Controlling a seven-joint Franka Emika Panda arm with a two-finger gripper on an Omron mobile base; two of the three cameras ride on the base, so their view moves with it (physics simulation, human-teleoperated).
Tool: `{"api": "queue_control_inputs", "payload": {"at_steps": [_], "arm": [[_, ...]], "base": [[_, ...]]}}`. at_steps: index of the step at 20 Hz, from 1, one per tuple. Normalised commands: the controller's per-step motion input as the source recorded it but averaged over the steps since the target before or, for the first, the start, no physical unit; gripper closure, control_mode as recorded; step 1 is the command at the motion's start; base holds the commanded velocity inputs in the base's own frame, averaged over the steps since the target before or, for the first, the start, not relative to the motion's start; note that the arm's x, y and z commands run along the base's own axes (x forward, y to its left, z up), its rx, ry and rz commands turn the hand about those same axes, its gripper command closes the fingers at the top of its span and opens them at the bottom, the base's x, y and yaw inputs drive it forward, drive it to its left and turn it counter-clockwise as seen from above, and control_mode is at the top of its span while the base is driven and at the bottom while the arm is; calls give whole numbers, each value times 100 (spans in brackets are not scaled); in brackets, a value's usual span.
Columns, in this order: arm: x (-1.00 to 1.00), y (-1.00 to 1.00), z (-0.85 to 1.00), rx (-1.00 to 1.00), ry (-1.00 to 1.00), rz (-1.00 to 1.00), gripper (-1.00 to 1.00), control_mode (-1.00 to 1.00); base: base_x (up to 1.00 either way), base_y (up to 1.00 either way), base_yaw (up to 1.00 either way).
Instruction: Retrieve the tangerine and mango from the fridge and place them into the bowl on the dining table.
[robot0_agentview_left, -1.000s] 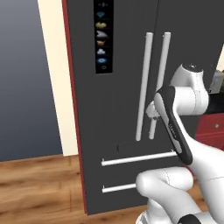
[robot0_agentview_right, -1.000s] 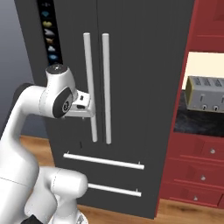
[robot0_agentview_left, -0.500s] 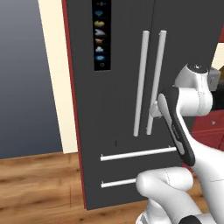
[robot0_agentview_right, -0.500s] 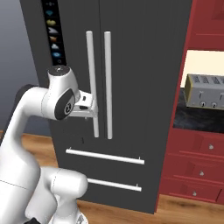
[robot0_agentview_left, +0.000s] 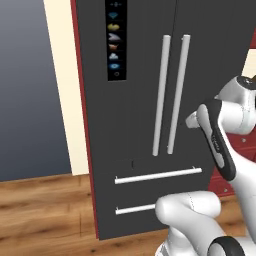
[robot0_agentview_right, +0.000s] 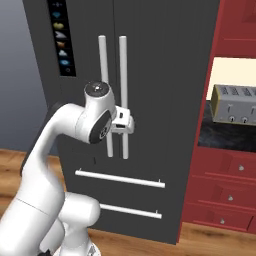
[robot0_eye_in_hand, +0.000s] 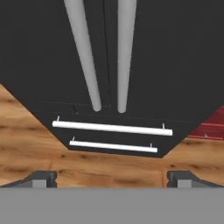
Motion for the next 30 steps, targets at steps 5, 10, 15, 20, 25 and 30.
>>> {"api": "queue_control_inputs", "payload": {"at_steps": [5, 10, 15, 20, 25, 30], "arm": [[78, -24, 0, 4, -14, 0, -100, -100], [67, -8, 0, 1, -14, 0, -100, -100], [65, 0, 1, 0, -9, 0, -100, -100], [57, 0, 1, 0, -3, 0, -100, -100], [64, 0, 0, 0, 0, 0, -100, -100], [50, 0, 0, 0, -2, 0, -100, -100]], "base": [[0, 0, 0], [0, 0, 0], [0, 0, 0], [0, 0, 0], [0, 0, 0], [0, 0, 0]]}}
